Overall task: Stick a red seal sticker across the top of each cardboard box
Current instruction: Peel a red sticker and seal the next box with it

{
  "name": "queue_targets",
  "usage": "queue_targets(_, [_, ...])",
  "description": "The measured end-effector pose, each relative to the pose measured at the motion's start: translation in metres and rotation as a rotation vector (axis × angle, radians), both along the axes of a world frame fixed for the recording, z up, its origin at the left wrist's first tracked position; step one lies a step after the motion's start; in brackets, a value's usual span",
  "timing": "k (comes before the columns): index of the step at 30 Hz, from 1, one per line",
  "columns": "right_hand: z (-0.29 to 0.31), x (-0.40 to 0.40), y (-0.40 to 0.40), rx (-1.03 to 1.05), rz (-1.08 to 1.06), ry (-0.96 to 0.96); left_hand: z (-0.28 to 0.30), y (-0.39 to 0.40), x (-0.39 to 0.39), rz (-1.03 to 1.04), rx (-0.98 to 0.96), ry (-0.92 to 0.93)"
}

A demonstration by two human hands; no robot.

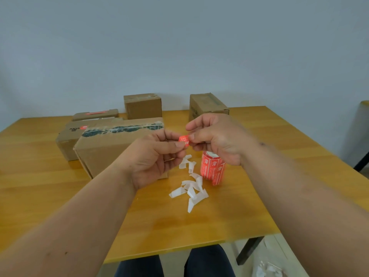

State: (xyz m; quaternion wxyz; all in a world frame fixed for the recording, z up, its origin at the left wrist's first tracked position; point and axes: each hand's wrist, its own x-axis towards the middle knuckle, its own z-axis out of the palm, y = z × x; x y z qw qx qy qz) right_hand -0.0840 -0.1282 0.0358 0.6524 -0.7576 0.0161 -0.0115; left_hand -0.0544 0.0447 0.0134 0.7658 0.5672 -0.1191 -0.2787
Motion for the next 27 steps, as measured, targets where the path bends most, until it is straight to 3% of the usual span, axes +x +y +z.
queue_targets(11, [-0.021,-0.022,-0.01,-0.136,-0.015,-0.01,-0.027,-0.024,-0.013,0.128,0.213,-0.061])
queue_targets(15, [-0.029,-0.021,-0.006,-0.267,-0.031,-0.001,-0.034,-0.029,-0.016,0.21,0.554,-0.357])
queue_targets(18, [-0.032,-0.019,-0.003,-0.215,-0.049,0.043,-0.037,-0.03,-0.013,0.265,0.698,-0.535])
queue_targets(22, [-0.03,-0.018,-0.007,0.038,-0.017,0.158,-0.039,-0.022,-0.006,0.281,0.732,-0.611])
queue_targets(27, [-0.029,-0.018,-0.007,0.119,0.047,0.21,-0.041,-0.018,-0.005,0.175,0.564,-0.434])
